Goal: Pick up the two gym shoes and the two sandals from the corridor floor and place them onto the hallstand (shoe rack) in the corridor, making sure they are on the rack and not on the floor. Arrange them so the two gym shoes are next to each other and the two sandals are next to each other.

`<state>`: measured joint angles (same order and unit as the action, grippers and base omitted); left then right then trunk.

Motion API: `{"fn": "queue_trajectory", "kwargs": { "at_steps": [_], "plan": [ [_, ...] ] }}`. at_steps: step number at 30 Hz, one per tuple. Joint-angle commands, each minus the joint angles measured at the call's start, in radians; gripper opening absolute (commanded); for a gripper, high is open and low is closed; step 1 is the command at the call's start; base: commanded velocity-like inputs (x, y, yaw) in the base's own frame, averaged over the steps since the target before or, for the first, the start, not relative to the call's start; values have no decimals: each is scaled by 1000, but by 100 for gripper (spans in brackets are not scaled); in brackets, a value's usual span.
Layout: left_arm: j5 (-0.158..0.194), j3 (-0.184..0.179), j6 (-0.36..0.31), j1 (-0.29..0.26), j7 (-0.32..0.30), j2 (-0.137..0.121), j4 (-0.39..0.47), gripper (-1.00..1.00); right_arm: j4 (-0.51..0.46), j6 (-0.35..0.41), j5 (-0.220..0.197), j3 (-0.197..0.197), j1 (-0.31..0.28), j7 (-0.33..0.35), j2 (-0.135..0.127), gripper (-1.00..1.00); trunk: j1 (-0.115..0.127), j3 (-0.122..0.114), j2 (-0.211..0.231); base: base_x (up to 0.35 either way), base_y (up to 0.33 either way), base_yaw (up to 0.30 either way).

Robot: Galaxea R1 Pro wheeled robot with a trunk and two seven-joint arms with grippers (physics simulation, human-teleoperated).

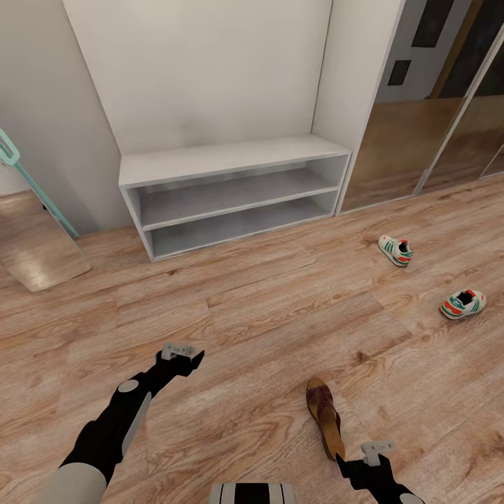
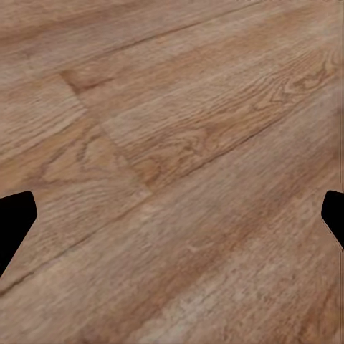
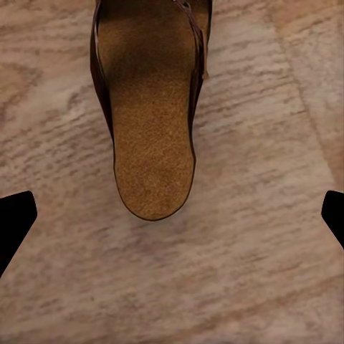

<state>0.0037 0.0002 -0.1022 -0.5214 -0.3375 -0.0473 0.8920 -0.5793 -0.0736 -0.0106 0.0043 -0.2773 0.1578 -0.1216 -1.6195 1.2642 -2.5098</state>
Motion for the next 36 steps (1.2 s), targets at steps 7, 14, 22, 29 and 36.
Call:
{"fn": "queue_trajectory", "kwargs": {
  "at_steps": [7,14,22,29,36],
  "plan": [
    [0,1,-3,0,-4,24,-4,100,-1,-3,-2,-1,0,3,-1,100,0,1,0,0,0,0],
    [-1,0,36,4,-3,36,-17,100,-1,-3,-2,-1,0,3,-1,100,0,1,0,124,0,0],
    [-1,1,63,4,-4,37,-35,100,-1,-3,-2,-1,0,3,-1,100,0,1,0,141,0,0],
    [-2,1,68,4,-5,37,-38,100,-3,-3,-2,-2,0,3,-1,100,0,1,0,27,0,0],
    [-1,1,69,4,-6,35,-33,100,-5,-3,-2,-3,0,3,-1,100,0,1,0,5,0,0]
  ]
}}
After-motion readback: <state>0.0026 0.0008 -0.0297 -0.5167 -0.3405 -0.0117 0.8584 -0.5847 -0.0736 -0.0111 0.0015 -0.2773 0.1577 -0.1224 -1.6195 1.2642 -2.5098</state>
